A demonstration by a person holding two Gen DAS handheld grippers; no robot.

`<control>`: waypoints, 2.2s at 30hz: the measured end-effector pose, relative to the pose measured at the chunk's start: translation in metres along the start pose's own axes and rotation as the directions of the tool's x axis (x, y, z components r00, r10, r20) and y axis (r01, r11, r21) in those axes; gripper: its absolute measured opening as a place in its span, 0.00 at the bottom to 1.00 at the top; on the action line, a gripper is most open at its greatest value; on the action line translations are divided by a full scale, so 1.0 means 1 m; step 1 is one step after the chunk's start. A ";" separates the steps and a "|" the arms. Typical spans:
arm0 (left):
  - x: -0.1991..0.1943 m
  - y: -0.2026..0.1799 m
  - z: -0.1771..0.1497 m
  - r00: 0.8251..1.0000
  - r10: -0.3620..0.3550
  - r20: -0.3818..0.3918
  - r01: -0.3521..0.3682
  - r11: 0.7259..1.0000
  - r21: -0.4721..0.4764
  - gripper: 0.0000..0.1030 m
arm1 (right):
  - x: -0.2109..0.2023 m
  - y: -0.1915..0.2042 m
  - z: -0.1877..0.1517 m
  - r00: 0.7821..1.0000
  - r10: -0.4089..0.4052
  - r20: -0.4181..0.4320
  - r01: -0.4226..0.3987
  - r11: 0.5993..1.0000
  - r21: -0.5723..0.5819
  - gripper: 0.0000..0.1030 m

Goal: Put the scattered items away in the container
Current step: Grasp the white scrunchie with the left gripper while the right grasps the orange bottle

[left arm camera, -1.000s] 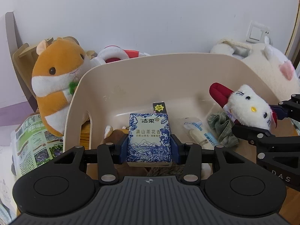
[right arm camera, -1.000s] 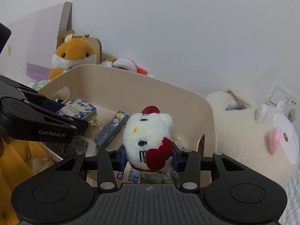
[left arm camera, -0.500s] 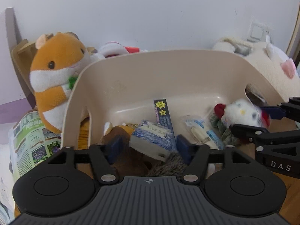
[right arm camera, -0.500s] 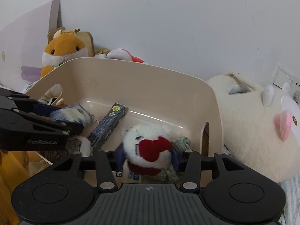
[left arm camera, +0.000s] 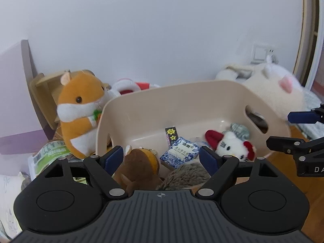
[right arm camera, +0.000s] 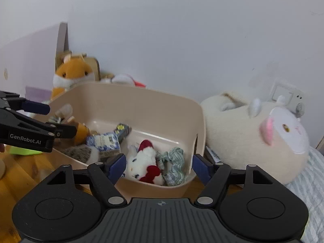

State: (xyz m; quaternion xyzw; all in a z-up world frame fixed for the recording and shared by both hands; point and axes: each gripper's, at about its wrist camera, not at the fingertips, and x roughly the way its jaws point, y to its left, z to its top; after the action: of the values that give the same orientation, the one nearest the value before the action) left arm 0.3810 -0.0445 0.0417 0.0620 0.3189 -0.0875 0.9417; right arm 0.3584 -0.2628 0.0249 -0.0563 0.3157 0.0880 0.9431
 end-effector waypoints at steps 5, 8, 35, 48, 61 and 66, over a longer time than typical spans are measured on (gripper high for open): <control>-0.034 0.001 -0.011 0.999 -0.008 0.052 0.007 1.000 0.018 0.84 | -0.035 0.002 -0.007 0.997 0.038 0.060 -0.038 0.999 0.013 0.76; -0.048 0.002 -0.024 0.998 -0.010 0.068 0.008 0.999 0.032 0.84 | -0.051 0.005 -0.015 0.994 0.081 0.074 -0.082 0.996 0.017 0.76; -0.009 0.005 -0.125 0.992 -0.040 -0.116 0.048 0.997 0.063 0.84 | -0.040 0.060 -0.085 0.981 0.185 -0.063 -0.193 0.963 -0.190 1.00; 0.019 0.010 -0.123 0.990 -0.088 -0.111 0.095 0.993 0.063 0.84 | -0.005 0.062 -0.082 0.970 0.209 -0.124 -0.232 0.950 -0.208 0.83; 0.039 0.013 -0.123 0.983 -0.128 -0.128 0.134 0.990 0.036 0.80 | 0.013 0.060 -0.083 0.953 0.255 -0.161 -0.280 0.946 -0.162 0.51; 0.043 0.012 -0.124 0.983 -0.125 -0.138 0.130 0.991 0.031 0.51 | 0.014 0.059 -0.082 0.953 0.259 -0.158 -0.282 0.949 -0.144 0.50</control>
State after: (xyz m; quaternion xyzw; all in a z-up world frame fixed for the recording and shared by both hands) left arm 0.3437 -0.0166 -0.0814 0.0663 0.3839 -0.1495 0.9088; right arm 0.3099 -0.2163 -0.0516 -0.0960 0.3763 0.2385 0.8901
